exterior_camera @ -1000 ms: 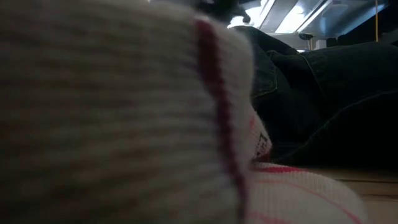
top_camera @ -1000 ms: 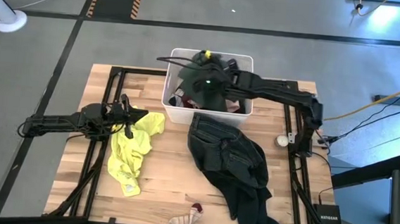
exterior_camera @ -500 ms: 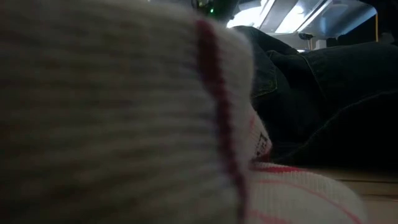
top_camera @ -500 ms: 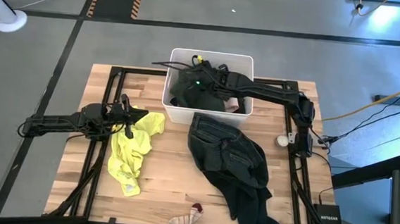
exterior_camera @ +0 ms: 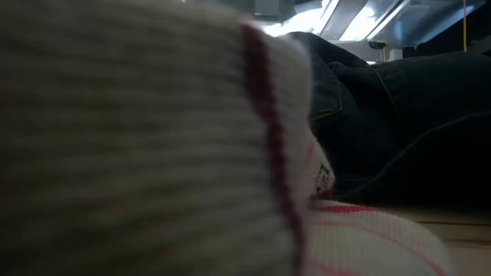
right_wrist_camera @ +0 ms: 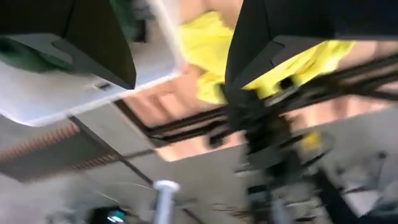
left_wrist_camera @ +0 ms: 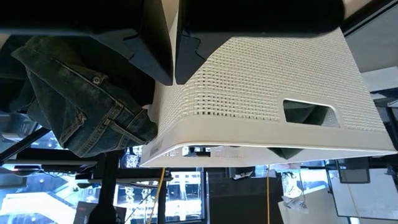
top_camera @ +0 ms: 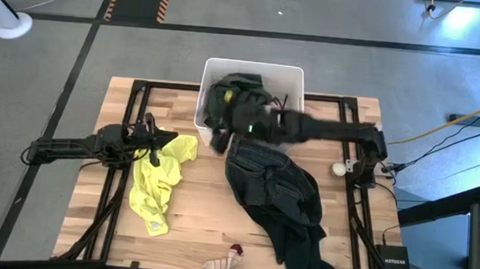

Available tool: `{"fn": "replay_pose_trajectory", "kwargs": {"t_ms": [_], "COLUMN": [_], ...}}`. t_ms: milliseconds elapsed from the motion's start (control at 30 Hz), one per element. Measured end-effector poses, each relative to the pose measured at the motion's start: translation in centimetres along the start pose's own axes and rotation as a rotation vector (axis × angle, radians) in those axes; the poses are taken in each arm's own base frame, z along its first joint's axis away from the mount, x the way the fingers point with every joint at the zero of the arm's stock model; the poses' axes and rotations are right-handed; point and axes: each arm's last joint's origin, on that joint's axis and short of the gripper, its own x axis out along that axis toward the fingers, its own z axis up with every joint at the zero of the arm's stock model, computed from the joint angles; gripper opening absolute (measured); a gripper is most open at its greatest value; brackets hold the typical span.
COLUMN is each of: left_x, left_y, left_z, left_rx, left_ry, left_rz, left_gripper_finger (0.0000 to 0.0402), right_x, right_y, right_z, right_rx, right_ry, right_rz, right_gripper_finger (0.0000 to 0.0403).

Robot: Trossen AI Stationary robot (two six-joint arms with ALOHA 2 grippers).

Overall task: Sort clothes
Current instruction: Put the yellow shirt into the white laundry organizer

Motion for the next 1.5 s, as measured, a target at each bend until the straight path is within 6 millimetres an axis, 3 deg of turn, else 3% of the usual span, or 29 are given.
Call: {"fn": "replay_pose_trajectory", "kwargs": {"t_ms": [233, 400, 500, 733, 1267, 1500], "left_x": [0.0, 0.0, 0.0, 0.0, 0.0, 0.0], "left_y": [0.0, 0.0, 0.0, 0.0, 0.0, 0.0], "left_z": [0.0, 0.0, 0.0, 0.0, 0.0, 0.0], "left_rx": [0.011, 0.013, 0.014, 0.016, 0.031, 0.035], "left_ry": [0.0, 0.0, 0.0, 0.0, 0.001, 0.003], "left_rz": [0.0, 0.0, 0.0, 0.0, 0.0, 0.0], "left_gripper_finger": [0.0013, 0.0013, 0.0013, 0.0013, 0.0013, 0.0013], "right_x": [3.4, 6.7, 9.0, 13.7, 16.3, 17.8], "right_y": [8.0, 11.5, 12.5, 13.4, 13.2, 12.9], "right_z": [-5.9, -10.3, -12.7, -16.5, -17.5, -19.4], "right_rx": [-0.166, -0.237, -0.286, -0.263, -0.138, -0.12], "right_ry": [0.051, 0.086, 0.091, 0.019, -0.099, -0.083], "right_rz": [0.121, 0.145, 0.152, 0.165, 0.181, 0.181], "right_gripper_finger": [0.0266, 0.0266, 0.0266, 0.0266, 0.0266, 0.0266]}}
